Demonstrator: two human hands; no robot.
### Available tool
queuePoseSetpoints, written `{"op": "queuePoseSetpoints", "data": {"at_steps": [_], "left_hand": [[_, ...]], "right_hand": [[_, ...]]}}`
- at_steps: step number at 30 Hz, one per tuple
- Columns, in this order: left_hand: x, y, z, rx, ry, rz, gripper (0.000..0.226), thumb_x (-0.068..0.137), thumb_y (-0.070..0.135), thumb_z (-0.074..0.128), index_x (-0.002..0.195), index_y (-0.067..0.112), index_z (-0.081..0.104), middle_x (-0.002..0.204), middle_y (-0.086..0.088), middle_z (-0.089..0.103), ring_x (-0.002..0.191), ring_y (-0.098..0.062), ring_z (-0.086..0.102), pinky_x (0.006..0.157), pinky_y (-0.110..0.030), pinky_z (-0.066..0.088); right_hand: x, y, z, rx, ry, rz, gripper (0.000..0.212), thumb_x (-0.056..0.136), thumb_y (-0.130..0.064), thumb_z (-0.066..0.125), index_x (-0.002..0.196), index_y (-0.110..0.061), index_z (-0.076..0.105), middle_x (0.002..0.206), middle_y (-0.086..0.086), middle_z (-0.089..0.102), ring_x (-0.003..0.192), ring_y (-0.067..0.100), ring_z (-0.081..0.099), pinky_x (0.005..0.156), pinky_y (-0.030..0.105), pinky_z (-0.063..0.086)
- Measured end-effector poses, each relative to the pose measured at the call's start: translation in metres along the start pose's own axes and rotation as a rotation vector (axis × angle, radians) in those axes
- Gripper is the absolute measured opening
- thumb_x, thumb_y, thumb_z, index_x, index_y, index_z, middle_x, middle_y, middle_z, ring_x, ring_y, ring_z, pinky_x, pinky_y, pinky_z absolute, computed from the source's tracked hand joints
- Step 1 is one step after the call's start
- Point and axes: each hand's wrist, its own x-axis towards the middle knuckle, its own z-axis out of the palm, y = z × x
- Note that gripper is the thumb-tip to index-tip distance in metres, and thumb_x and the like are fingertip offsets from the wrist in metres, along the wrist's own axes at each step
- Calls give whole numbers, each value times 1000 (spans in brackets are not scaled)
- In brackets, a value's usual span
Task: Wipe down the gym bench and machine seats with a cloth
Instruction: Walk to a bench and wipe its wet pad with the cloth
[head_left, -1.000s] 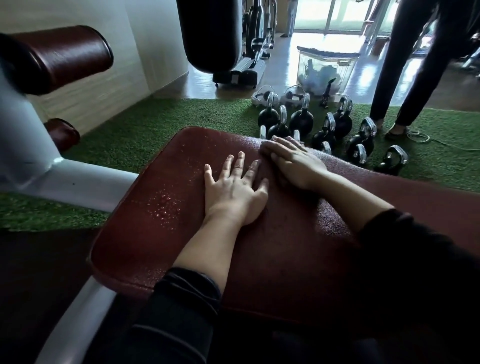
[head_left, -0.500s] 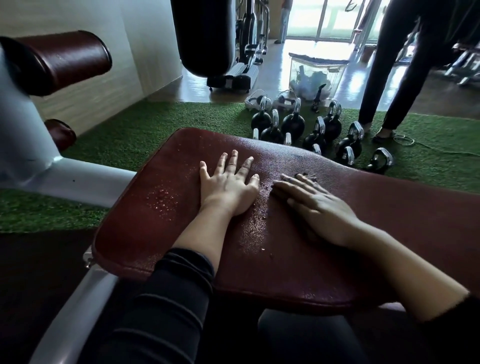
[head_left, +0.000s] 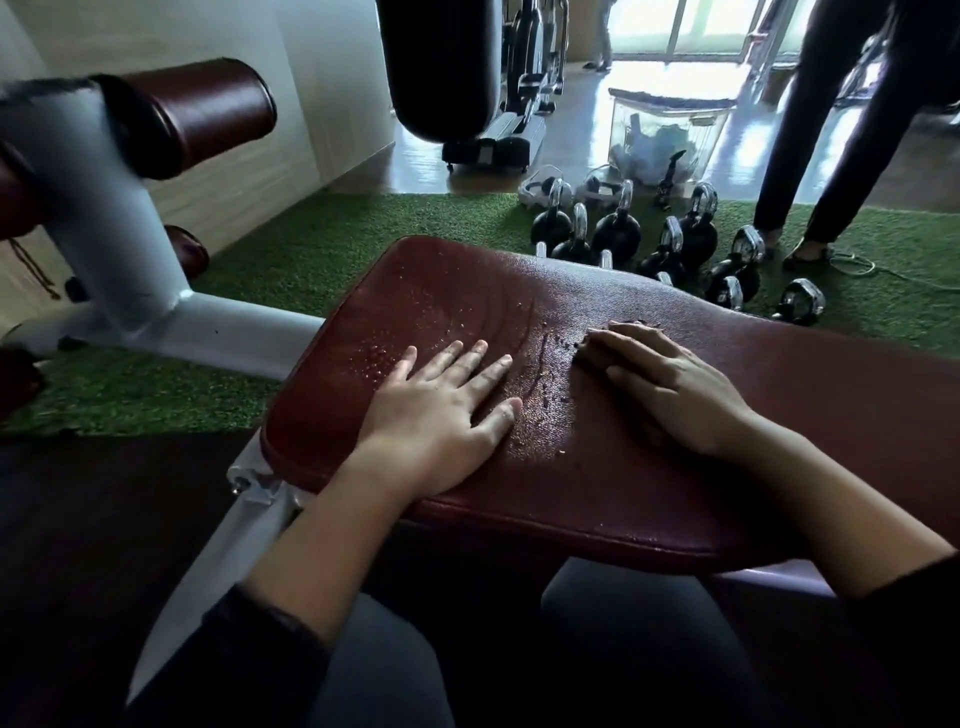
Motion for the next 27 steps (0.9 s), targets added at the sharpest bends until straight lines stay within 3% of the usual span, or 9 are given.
{"op": "queuePoseSetpoints", "data": {"at_steps": [9, 14, 18, 24, 27], "left_hand": [[3, 5, 4, -31, 66, -70, 53, 99, 54, 17, 151, 47, 10, 161, 15, 3, 148, -5, -3, 119, -46, -8], [-1, 6, 6, -25, 83, -118, 51, 101, 45, 16, 152, 44, 10, 162, 12, 3, 149, -10, -2, 119, -46, -7], [-2, 5, 6, -26, 86, -110, 51, 101, 44, 17, 152, 43, 10, 162, 13, 3, 148, -9, -2, 119, -46, -7], [-2, 6, 6, -28, 91, -117, 51, 101, 44, 17, 152, 43, 10, 161, 13, 4, 148, -9, -1, 119, -46, -7], [-3, 7, 6, -35, 92, -121, 51, 102, 42, 18, 152, 42, 11, 161, 14, 4, 148, -8, 0, 119, -45, -7]], "right_hand": [[19, -24, 2, -77, -105, -16, 44, 100, -37, 33, 144, -37, 27, 156, -12, 17, 144, 5, 6, 115, 20, 3], [-17, -58, 11, 16, -117, -293, 42, 98, -42, 34, 140, -38, 37, 150, -17, 29, 142, 1, 14, 116, 18, 6], [-47, -27, -8, 115, -144, -437, 41, 96, -35, 40, 136, -29, 49, 145, -14, 41, 140, 2, 25, 117, 24, 16], [1, 9, -11, 136, -87, -234, 36, 97, -27, 46, 133, -28, 49, 145, -5, 42, 142, 9, 25, 119, 35, 16], [20, -23, 7, 48, -75, -212, 38, 99, -24, 44, 136, -31, 46, 149, -7, 35, 143, 9, 20, 117, 24, 10]]}}
